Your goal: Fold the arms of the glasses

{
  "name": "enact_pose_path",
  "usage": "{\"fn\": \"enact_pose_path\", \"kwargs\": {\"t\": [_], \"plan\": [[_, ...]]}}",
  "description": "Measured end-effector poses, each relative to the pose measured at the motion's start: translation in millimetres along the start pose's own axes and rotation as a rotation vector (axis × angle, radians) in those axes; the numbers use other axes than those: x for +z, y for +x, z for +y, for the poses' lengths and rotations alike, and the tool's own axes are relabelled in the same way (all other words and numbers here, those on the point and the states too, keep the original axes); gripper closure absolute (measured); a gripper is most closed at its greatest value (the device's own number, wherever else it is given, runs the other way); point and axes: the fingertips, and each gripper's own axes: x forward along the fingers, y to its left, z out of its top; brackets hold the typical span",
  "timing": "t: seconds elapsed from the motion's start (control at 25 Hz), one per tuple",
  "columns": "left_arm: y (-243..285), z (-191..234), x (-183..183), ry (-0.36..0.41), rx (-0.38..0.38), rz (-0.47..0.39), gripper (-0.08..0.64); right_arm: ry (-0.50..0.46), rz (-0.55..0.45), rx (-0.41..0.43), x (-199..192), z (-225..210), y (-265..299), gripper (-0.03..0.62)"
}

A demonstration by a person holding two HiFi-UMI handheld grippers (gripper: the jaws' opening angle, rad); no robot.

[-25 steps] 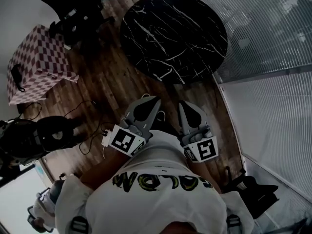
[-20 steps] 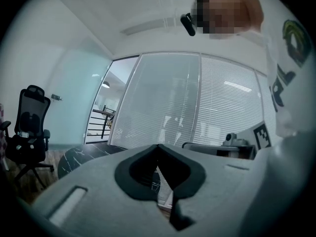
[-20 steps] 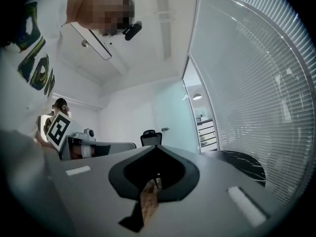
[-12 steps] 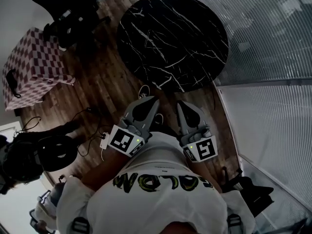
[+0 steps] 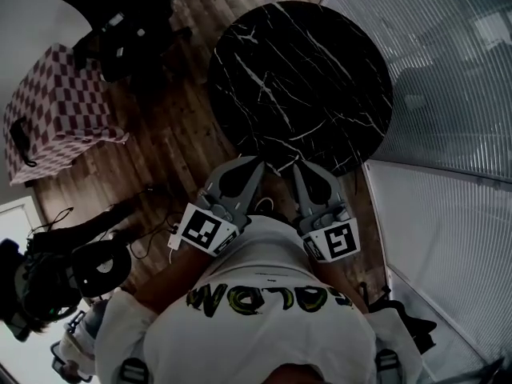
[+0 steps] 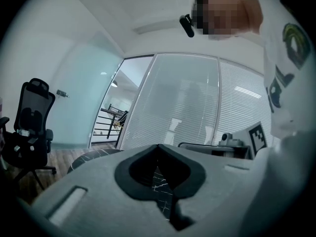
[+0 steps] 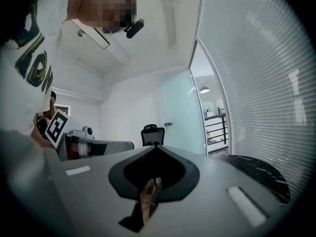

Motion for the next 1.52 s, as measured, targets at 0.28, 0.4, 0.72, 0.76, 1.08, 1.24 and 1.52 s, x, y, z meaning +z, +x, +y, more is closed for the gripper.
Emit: {"fn": "enact_pose_path", "kwargs": {"t": [0.28, 0.4, 0.72, 0.76, 1.08, 1.24, 1.52], "plan": [[21, 60, 23, -0.018, -0.020, 0.000, 0.557, -0.015, 0.021, -0.014, 13, -9, 65, 0.592], [31, 73, 28, -0.024, -0.040, 0.006, 0.557, -0.008, 0.009, -0.035, 17, -15, 79, 0.592], [62, 88, 25, -0.035, -0.048, 0.033, 0.557, 0.013, 0.038, -0.070, 10, -45, 87, 0.592], [65, 89, 26, -0.040, -0.039, 0.031, 0.557, 0.016, 0.040, -0.069, 9, -49, 87, 0.592], [90, 108, -15, -0.026, 0.015, 0.123, 0.535, 0.010, 0.145, -0.058, -34, -82, 91, 0.592], [101, 136, -60, -0.030, 0.048, 0.210, 0.503, 0.043, 0.225, -0.058, -82, -101, 100, 0.592], [126, 180, -136, -0.027, 0.075, 0.363, 0.455, 0.099, 0.358, -0.049, -175, -128, 121, 0.591]]}}
